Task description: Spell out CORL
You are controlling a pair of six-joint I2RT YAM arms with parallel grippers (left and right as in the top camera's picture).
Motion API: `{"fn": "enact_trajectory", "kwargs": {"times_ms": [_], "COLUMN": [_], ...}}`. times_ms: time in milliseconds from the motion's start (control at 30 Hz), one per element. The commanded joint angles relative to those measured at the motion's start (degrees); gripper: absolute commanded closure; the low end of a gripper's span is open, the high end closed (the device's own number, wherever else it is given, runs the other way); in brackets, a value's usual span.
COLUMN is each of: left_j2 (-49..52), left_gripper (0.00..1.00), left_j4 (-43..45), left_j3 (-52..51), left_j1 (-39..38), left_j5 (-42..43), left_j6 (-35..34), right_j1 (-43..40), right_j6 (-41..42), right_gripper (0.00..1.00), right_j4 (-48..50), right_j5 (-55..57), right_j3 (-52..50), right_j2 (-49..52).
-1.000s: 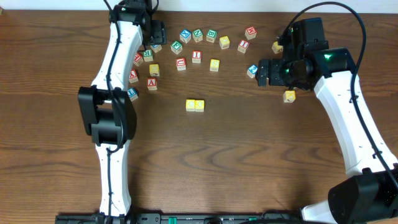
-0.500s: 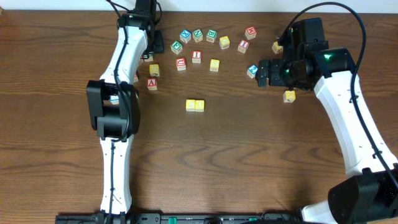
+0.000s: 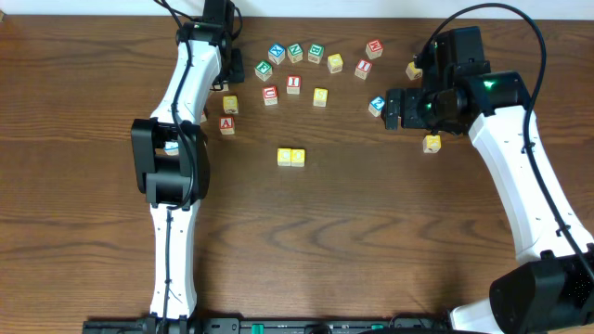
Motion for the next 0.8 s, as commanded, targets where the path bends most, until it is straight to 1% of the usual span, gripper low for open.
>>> {"fn": "enact_trajectory", "kwargs": {"times_ms": [0, 133, 400, 567, 667, 767], "left_j2": [1.3, 1.3, 1.3, 1.3, 1.3, 1.3], "left_gripper": [0.46, 0.46, 0.46, 0.46, 0.54, 0.55], "left_j4": [-0.3, 0.2, 4.3, 4.4, 3.7, 3.6], "left_j3": [0.5, -0.3, -2.8, -3.0, -3.0, -3.6], "left_j1": [0.2, 0.2, 0.2, 0.2, 0.2, 0.2], "left_j5": [-0.8, -0.8, -0.8, -0.8, -0.8, -0.8], "left_j6": [-0.3, -0.3, -0.3, -0.3, -0.3, -0.3], "right_j1": [0.1, 0.1, 0.1, 0.1, 0.1, 0.1], "right_j6": [-0.2, -0.2, -0.2, -0.2, -0.2, -0.2], "right_gripper": [0.01, 0.01, 0.01, 0.01, 0.01, 0.01], "right_j4": [-0.2, -0.2, -0.2, -0.2, -0.2, -0.2], "right_j5": [0.0, 0.0, 0.0, 0.1, 0.0, 0.0], "right_j3": [-0.4, -0.4, -0.4, -0.4, -0.4, -0.4], "right_j2": [0.5, 0.5, 0.5, 0.5, 0.5, 0.5]}}
